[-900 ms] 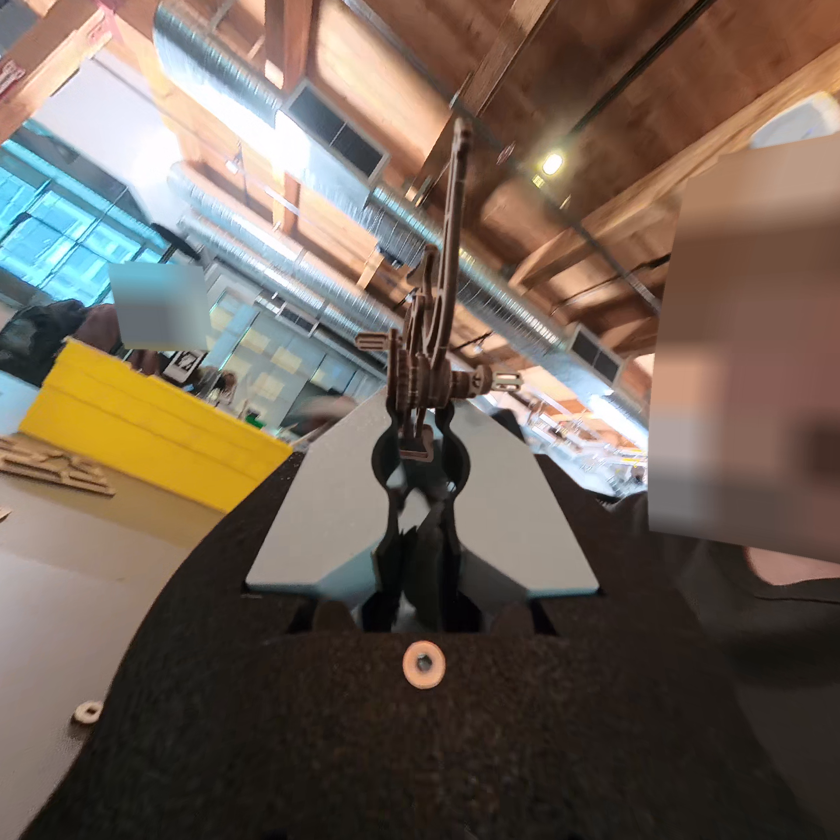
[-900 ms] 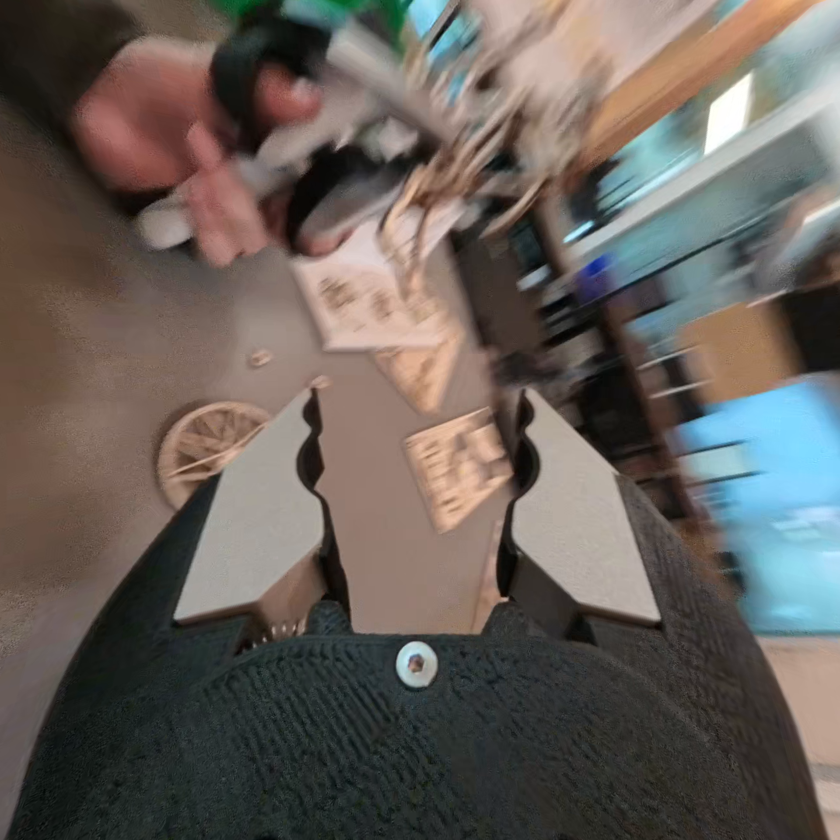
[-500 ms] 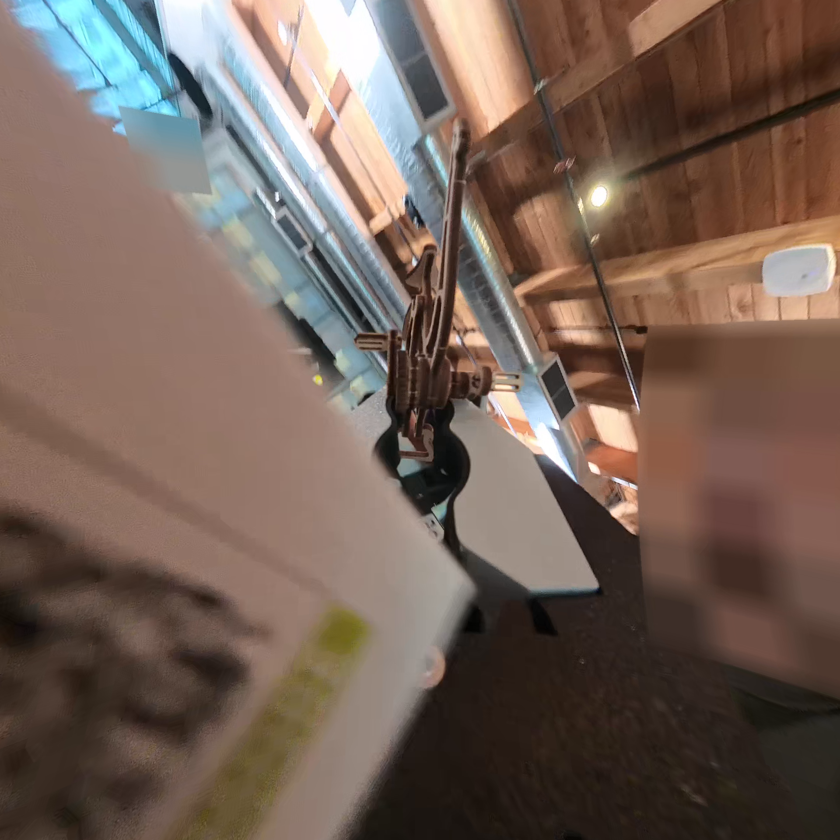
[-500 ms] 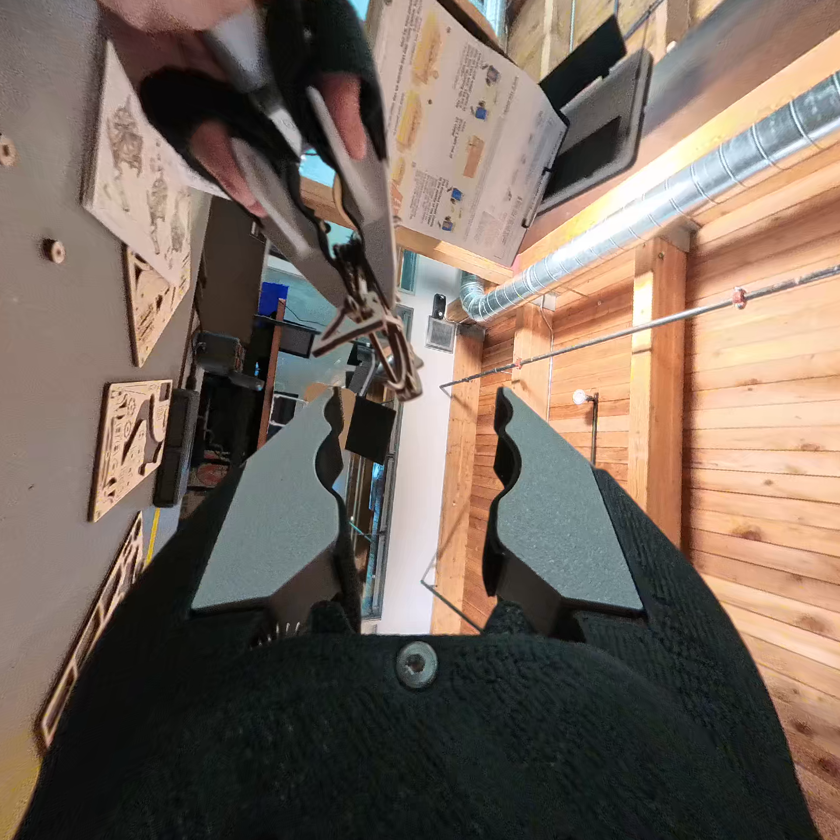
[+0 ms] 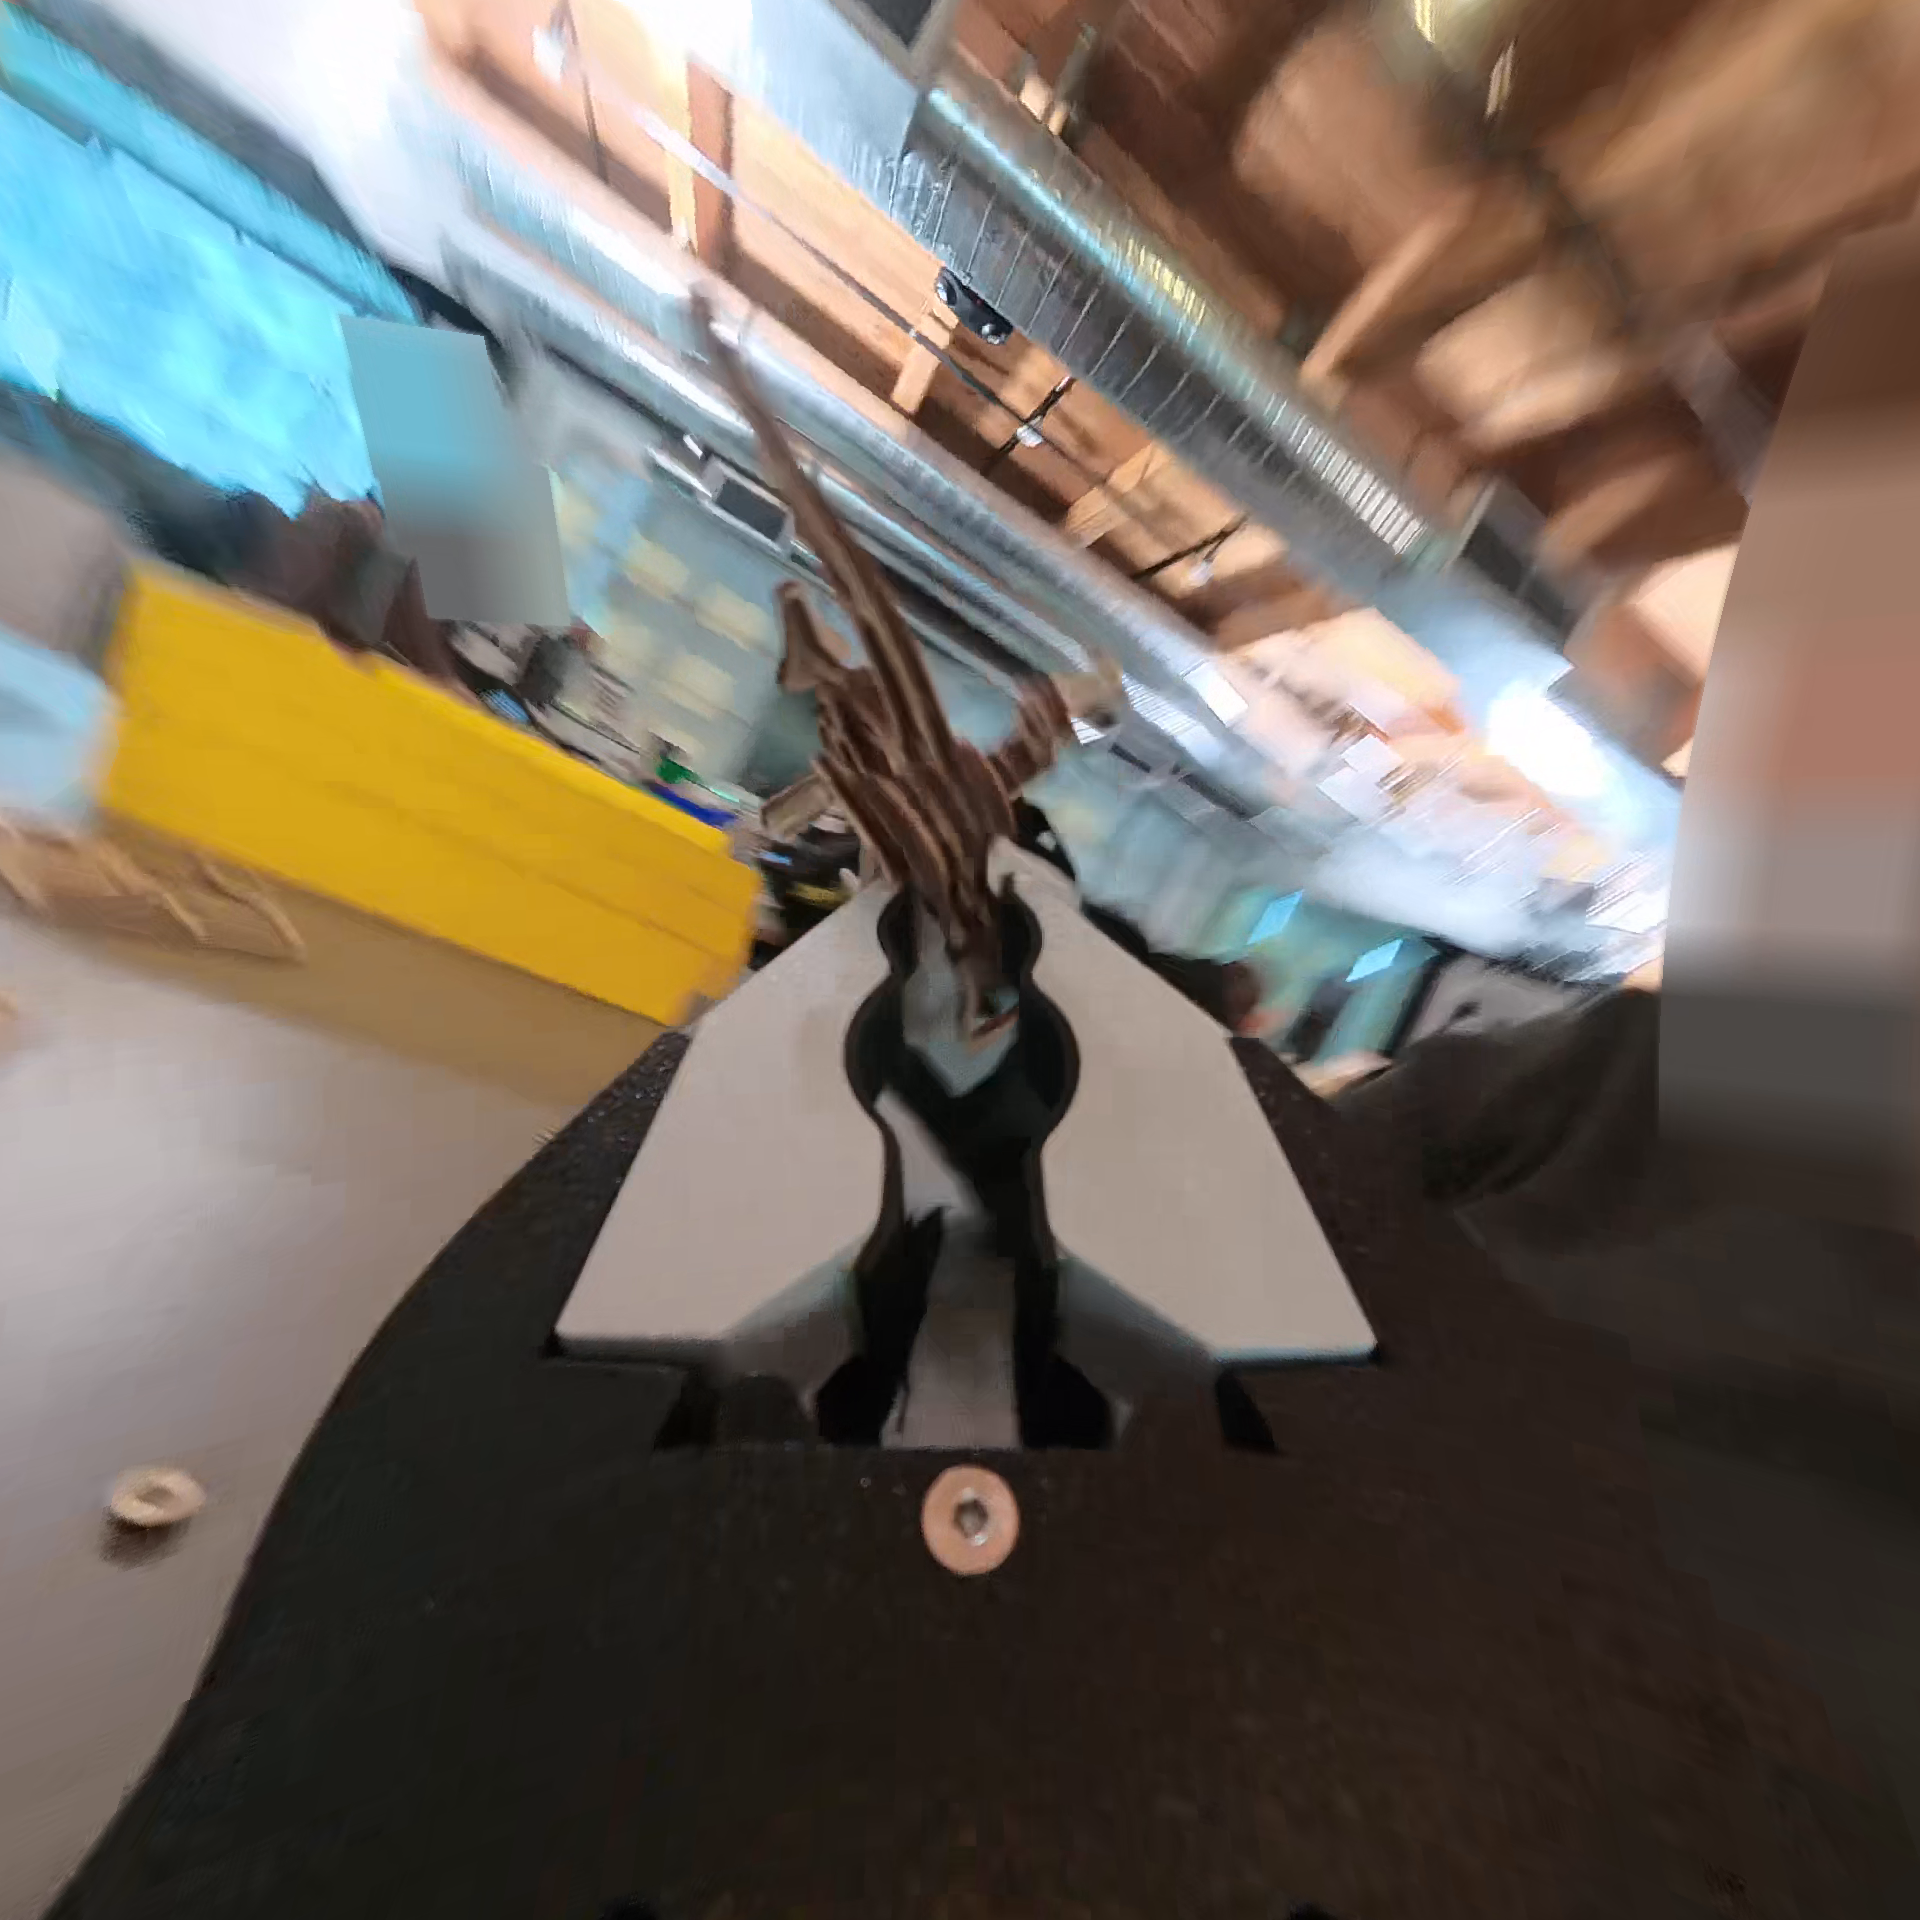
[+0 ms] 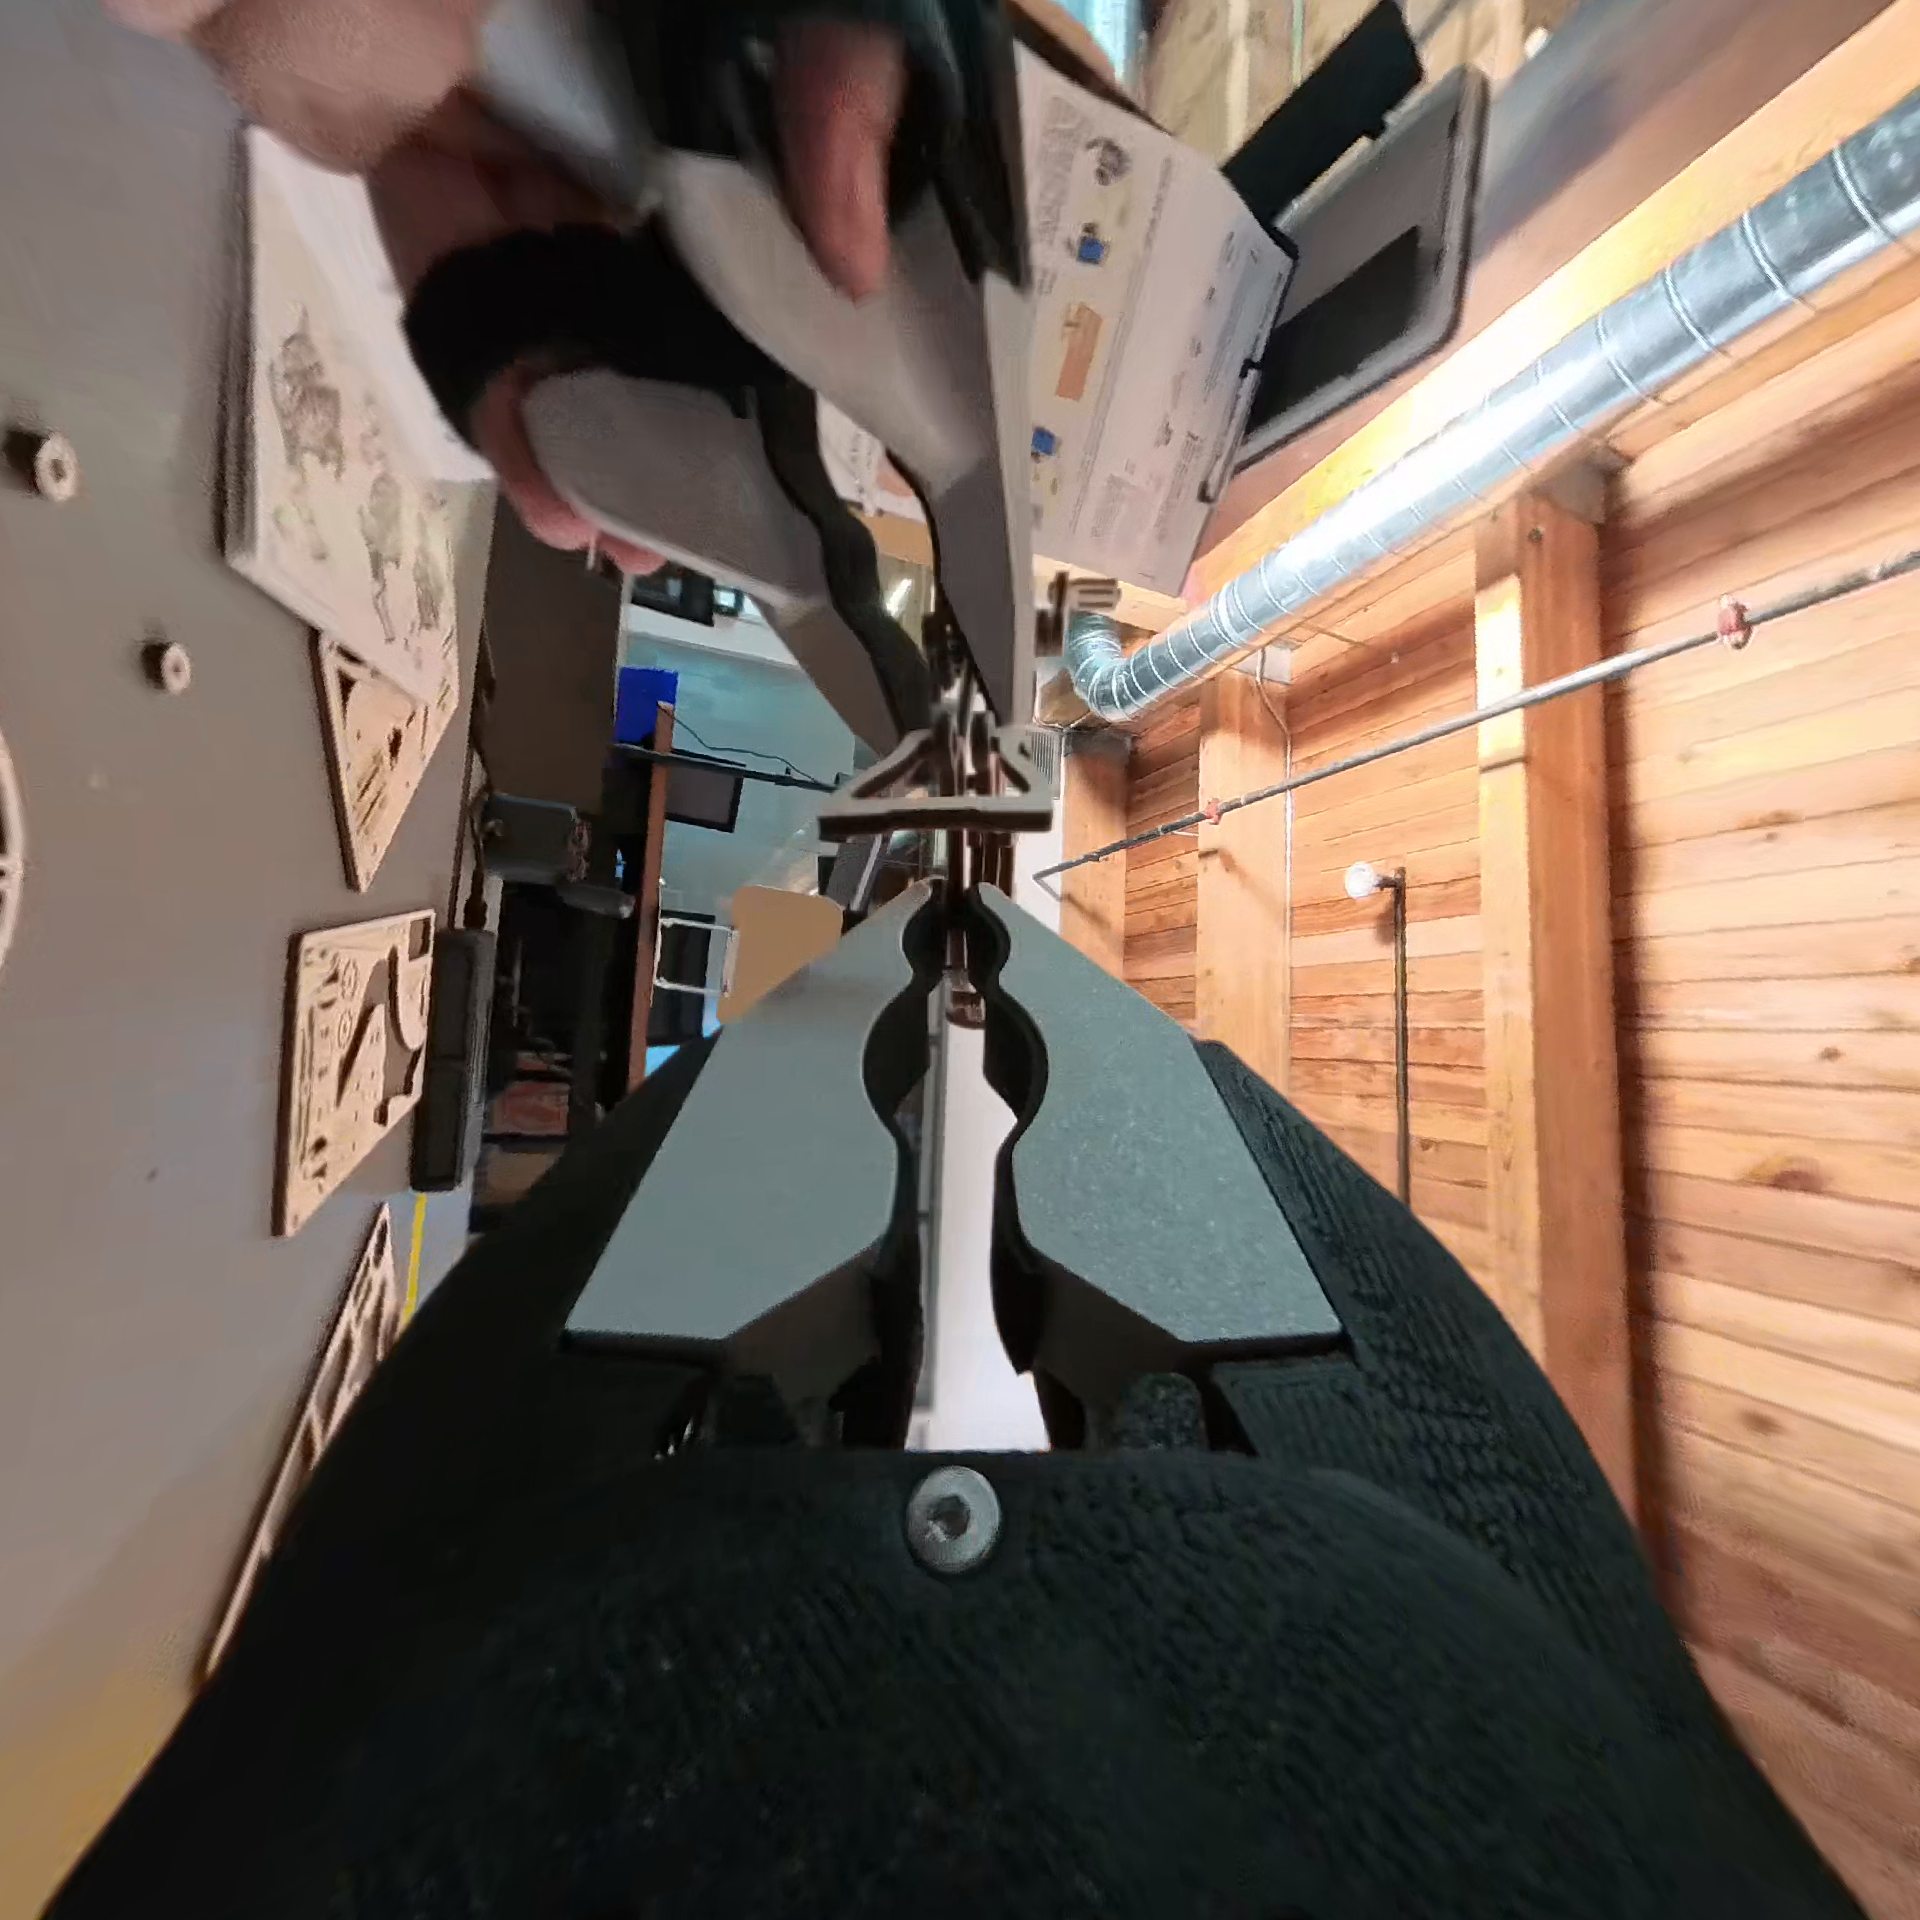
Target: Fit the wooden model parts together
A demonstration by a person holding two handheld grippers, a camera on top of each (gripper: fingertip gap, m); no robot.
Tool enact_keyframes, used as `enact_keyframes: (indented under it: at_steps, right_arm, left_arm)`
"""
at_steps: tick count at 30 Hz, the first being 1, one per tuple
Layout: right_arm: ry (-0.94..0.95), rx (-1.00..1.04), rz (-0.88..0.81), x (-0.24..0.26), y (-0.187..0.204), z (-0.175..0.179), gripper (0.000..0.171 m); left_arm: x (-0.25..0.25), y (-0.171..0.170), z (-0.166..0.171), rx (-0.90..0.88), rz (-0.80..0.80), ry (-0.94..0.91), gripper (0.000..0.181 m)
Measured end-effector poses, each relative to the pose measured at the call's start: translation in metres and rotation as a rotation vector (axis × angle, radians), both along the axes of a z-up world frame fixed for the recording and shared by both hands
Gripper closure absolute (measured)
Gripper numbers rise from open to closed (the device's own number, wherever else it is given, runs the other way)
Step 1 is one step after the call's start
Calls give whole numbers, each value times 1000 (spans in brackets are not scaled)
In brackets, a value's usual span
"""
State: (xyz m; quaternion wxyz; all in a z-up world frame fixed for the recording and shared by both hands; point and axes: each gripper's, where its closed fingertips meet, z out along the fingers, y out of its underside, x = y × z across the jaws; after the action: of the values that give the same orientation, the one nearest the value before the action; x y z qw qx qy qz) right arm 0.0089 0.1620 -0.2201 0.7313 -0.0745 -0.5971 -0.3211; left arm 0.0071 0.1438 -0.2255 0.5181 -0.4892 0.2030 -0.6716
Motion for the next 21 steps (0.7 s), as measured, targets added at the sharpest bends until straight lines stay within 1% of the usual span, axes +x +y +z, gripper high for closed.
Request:
enact_keyframes:
  at_steps: [2,4,7,9,10,12,13,14,16,17,21]
  right_arm:
    - [55,-63,28,5,-2,10,171]
    - [126,-182,79,11,-3,19,171]
    - [218,-469,146,19,7,26,171]
    - [225,-681,169,20,17,19,171]
    - [223,-798,196,19,20,13,171]
    - [193,-1052,308,15,14,2,171]
    - [181,-1171,369,14,9,-1,171]
    - [163,-1267,428,13,4,-3,171]
    - [98,-1410,530,13,-8,-9,171]
    - [62,-1457,567,13,-14,-13,171]
    - [-98,-1578,664,11,-39,-29,171]
  left_arm:
    - [0,-8,3,129,105,45,155]
    - [-3,-16,7,228,199,64,145]
    - [-23,-12,13,350,445,111,140]
    - [-37,-6,15,436,622,197,135]
    - [-41,-5,15,489,688,251,130]
    - [-44,-6,14,616,772,363,115]
    - [-44,-5,10,685,803,434,105]
    - [-42,-5,5,757,814,513,100]
    - [-37,-5,-9,855,793,634,89]
    - [-36,-6,-11,853,773,641,87]
    - [-33,-8,-10,725,670,551,86]
